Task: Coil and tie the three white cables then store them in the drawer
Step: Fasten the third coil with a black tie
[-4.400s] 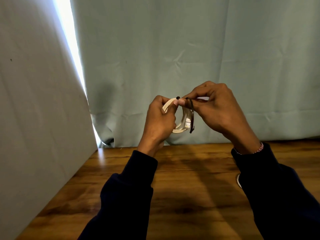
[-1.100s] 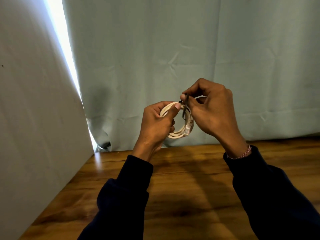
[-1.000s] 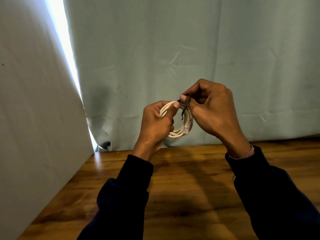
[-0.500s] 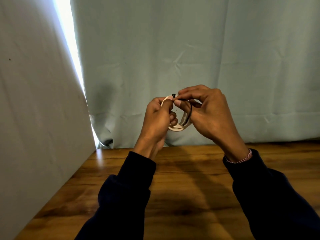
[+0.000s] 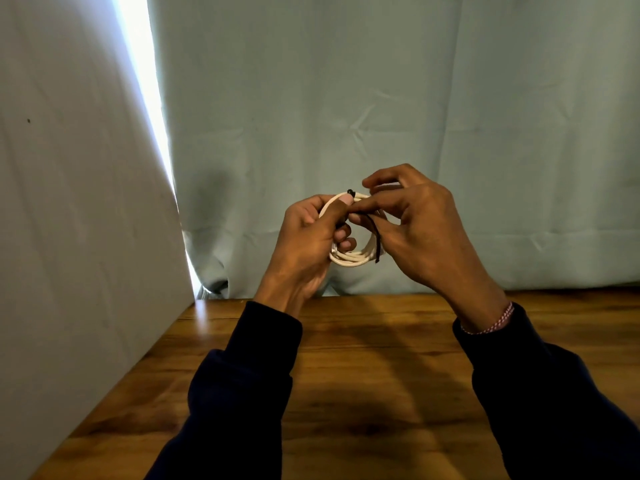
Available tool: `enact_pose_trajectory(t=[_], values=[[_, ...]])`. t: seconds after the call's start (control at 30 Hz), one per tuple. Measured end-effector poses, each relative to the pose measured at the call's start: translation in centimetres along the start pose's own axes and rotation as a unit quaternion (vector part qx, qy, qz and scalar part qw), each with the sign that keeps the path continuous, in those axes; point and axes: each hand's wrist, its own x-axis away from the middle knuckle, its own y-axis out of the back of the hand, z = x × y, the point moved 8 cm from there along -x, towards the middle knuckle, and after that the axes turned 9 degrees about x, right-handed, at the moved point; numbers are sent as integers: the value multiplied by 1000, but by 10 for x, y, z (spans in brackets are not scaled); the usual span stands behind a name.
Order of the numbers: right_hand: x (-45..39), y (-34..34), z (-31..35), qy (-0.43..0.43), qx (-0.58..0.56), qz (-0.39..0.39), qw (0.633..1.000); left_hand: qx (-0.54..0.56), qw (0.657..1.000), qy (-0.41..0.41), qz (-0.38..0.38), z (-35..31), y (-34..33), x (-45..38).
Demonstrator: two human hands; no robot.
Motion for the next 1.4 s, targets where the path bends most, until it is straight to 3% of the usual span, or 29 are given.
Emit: enact_pose_trajectory(t=[0.17,0.37,0.43,0.83,1.07,1.17,1.27,1.4], values=[[2,-14,-9,-40,38,127,990,-61,998,-34,-1,0,7,-3],[1,7,-18,-133,-79,5,988,-98,993,-58,23,-4,0,-1],[0,9,-21,-147,-97,-3,984,-108,992,-58,23,-3,1,0],[-1,13,-29,-118,-88,30,989,-202,975,-47,77,0,-14,7],[-1,16,-27,-60,-37,-20,997,-263,960,-61,76,-7,-17,10],[0,15,-17,-7,8,-44,999,-310,944,-103,54,-13,-20,11],[1,14,-9,35,30,-56,997,-389,905,-174,-6,-23,-16,12],[0,14,-10,37,25,-48,998,-439,874,-209,-7,-31,-17,15]])
